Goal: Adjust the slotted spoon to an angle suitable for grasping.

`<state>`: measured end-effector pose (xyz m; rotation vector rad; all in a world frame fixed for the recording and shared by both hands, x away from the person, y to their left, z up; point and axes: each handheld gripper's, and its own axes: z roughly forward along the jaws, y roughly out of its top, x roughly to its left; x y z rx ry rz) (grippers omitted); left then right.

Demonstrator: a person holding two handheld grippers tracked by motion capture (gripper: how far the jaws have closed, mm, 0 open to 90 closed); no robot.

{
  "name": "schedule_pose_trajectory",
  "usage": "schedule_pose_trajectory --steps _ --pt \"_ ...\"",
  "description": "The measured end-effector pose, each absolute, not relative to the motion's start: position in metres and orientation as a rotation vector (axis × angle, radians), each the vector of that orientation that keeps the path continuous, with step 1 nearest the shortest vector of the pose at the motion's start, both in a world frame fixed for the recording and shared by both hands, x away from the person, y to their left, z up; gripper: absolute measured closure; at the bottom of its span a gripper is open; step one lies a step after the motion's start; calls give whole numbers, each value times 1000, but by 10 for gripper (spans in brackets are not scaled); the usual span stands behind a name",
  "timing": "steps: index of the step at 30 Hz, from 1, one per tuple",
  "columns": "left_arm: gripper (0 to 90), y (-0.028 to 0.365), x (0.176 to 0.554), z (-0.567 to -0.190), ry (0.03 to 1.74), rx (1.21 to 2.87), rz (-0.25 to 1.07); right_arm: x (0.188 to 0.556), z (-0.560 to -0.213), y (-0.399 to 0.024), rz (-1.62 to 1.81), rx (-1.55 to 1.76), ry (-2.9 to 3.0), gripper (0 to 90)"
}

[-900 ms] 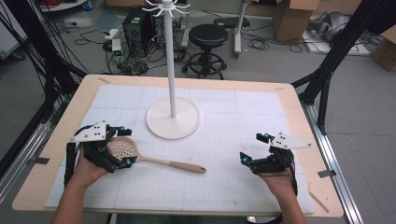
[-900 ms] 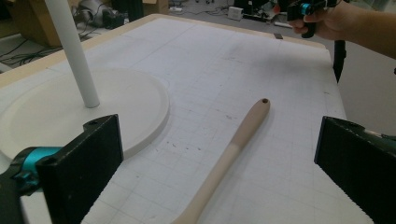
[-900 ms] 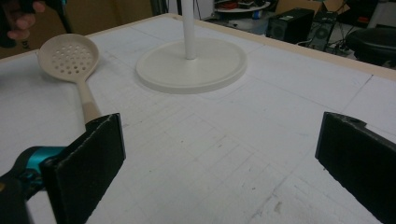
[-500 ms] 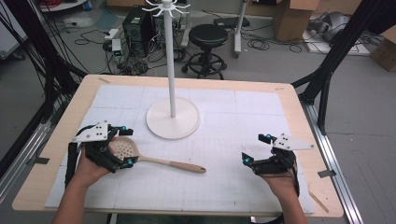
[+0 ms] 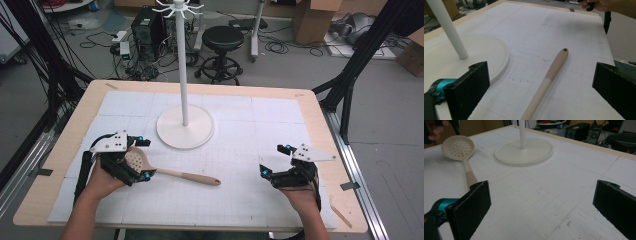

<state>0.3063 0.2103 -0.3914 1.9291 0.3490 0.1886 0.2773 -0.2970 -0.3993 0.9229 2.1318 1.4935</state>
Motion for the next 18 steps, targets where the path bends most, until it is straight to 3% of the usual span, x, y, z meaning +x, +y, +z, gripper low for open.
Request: schedule_pose_trajectory --steps 10,14,16,18 --pt "18 165 313 -398 310 2079 140 278 -400 -295 1494 921 2139 5" --pt "83 154 315 -403 284 2116 114 278 -400 -295 1487 915 2139 5" --pt "165 148 317 -405 263 2163 106 279 -400 -295 1487 919 2139 5" --pt "170 144 317 -407 271 2184 119 279 -400 -295 1489 920 2141 5"
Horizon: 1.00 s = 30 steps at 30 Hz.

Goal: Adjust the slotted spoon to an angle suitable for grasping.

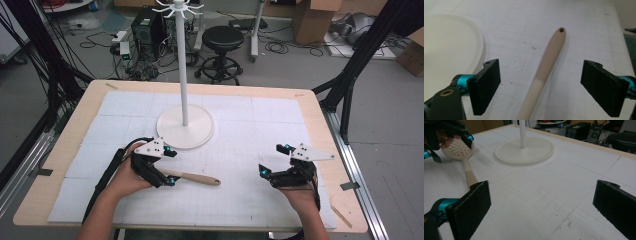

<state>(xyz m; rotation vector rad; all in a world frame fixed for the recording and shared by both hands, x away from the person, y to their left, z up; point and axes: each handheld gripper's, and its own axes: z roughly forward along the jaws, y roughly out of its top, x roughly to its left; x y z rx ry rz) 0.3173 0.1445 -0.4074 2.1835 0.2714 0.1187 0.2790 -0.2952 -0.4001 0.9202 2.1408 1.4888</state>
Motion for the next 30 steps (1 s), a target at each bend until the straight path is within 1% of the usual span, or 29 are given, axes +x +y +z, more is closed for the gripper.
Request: schedule_pose_trajectory --steps 1,2,3,11,18,23,26,28,29,30 --pt "179 141 319 -410 273 2215 131 279 -400 -295 1486 919 2143 5" --pt "198 141 319 -410 273 2215 131 279 -400 -295 1486 919 2143 5" --pt "227 137 321 -412 268 2248 127 279 -401 -295 1482 922 2146 5" --pt "301 124 323 -422 265 2363 123 279 -402 -293 1477 922 2156 5" --pt "363 117 327 -422 264 2421 118 280 -403 -293 1467 923 2163 5" --pt "415 114 331 -424 278 2500 92 280 -404 -293 1466 928 2163 5" --pt "463 113 331 -426 274 2528 84 281 -404 -294 1467 928 2163 5" --pt "466 111 331 -428 278 2544 83 281 -405 -294 1466 928 2163 5" --pt "506 110 330 -427 272 2548 73 281 -405 -294 1463 924 2164 5" --pt "509 110 330 -427 272 2548 73 281 -405 -294 1463 924 2164 5"
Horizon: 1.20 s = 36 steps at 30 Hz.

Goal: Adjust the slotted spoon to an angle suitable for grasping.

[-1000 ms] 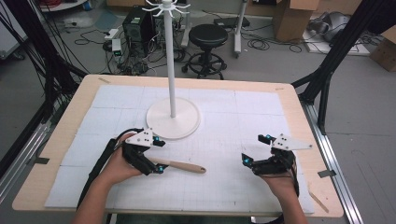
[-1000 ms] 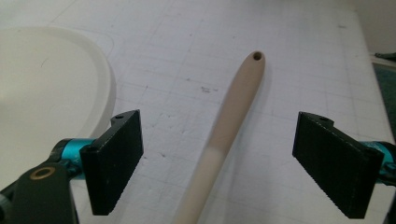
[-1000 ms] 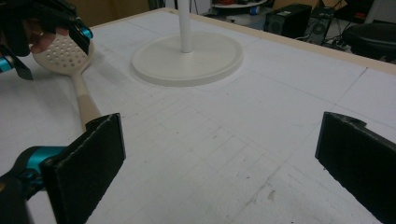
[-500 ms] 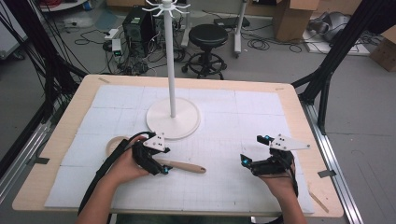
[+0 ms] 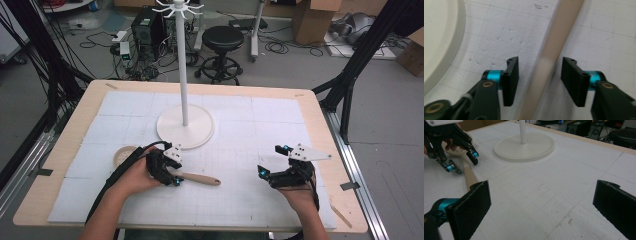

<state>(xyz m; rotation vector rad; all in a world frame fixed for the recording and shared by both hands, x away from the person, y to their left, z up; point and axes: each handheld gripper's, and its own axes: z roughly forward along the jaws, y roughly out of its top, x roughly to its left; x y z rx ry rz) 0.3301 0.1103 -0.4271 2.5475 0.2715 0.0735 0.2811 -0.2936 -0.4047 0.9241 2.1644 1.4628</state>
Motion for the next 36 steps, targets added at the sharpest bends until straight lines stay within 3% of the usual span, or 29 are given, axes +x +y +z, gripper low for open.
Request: schedule_pose_trajectory --steps 18,21,22,36 --pt "561 93 335 -420 248 2687 41 281 -406 -292 1446 927 2176 5" --pt "597 92 335 -419 231 2693 41 281 -406 -292 1439 923 2177 5" --pt "654 91 335 -419 224 2694 41 281 -406 -292 1436 924 2178 5" --pt "753 89 329 -418 186 2702 55 281 -407 -292 1433 927 2177 5"
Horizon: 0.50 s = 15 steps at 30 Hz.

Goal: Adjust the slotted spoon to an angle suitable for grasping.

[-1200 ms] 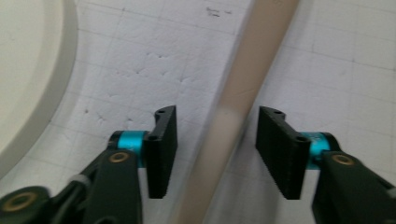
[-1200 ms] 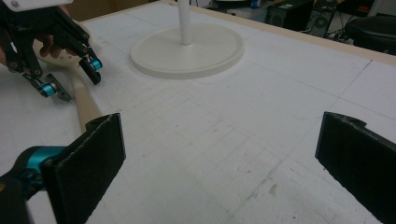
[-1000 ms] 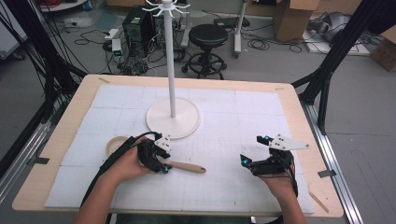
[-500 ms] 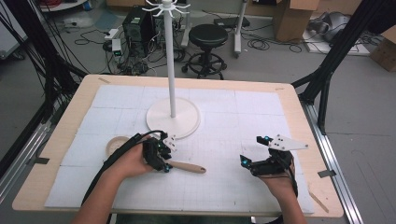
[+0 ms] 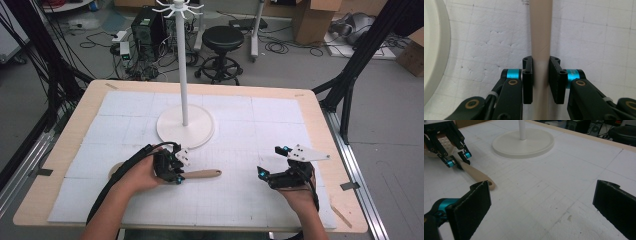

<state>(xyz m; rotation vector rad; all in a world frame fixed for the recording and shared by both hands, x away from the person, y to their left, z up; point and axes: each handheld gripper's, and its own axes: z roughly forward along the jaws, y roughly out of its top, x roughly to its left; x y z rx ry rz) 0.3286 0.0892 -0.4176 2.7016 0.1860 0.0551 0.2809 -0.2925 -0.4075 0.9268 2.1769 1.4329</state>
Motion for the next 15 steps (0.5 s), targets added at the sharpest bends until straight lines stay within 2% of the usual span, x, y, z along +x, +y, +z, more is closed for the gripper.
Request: schedule_pose_trajectory --steps 10,15 --pt "755 89 327 -417 184 2700 65 281 -408 -293 1428 924 2179 6" --pt "755 97 326 -411 220 2644 86 281 -409 -293 1427 929 2180 6"
